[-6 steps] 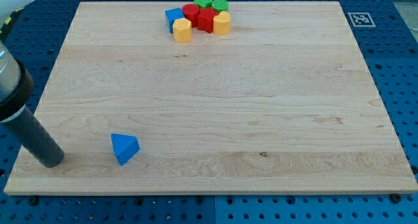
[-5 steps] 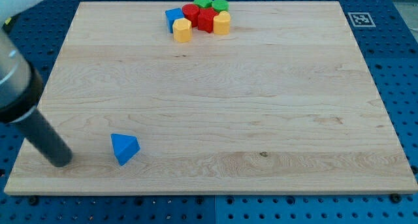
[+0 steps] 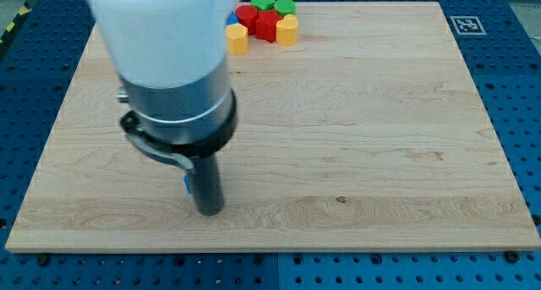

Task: Move the blue triangle diagonally to the yellow hexagon

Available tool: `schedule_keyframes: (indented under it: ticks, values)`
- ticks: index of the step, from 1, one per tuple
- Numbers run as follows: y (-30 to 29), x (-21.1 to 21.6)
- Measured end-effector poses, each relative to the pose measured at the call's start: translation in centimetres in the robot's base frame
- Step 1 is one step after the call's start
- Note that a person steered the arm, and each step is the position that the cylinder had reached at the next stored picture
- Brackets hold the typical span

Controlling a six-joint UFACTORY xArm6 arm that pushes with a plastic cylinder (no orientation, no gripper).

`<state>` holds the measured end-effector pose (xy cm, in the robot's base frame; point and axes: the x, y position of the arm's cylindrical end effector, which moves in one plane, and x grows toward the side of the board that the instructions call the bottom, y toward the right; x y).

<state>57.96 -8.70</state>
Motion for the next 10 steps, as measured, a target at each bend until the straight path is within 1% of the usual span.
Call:
schedule_keyframes:
  ticks: [1,2,4,7,9,10]
  values:
    - [-1.1,-0.2]
    - [-0.8,-1.6]
    - [-0.4,-5.9]
    - [4.5,-10.1]
    - [11.9,-12.3]
    - [13.2,-14.8]
